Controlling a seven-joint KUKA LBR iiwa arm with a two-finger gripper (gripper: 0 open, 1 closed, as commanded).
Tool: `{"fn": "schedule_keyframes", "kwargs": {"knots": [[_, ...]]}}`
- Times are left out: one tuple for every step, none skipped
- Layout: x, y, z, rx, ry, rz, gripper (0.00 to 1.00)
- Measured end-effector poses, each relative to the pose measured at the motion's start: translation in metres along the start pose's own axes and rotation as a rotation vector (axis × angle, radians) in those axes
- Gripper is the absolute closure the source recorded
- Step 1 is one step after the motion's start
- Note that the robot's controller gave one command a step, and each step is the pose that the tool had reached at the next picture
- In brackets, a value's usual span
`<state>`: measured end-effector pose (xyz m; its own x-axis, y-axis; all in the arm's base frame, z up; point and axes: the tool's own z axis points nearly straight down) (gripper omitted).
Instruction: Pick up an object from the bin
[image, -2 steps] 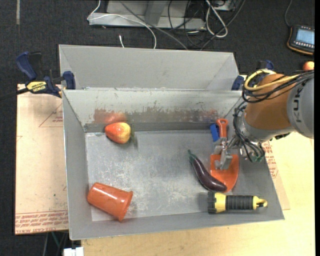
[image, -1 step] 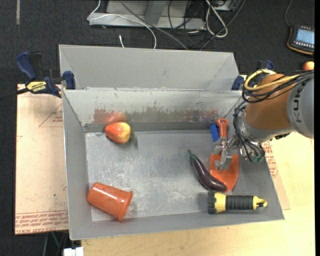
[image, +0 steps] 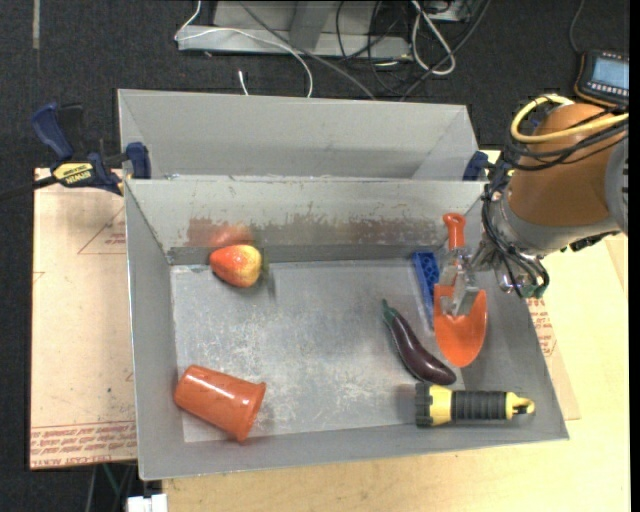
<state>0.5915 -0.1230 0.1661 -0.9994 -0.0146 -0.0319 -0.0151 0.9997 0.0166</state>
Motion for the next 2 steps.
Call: {"fn": "schedule_keyframes", "kwargs": {"knots": [[-0.001, -0.015, -0.073, 0.0, 0.011, -0.015, 1.0], [-0.028, 0.015, 0.038, -0.009, 0.018, -0.124, 1.0]]}}
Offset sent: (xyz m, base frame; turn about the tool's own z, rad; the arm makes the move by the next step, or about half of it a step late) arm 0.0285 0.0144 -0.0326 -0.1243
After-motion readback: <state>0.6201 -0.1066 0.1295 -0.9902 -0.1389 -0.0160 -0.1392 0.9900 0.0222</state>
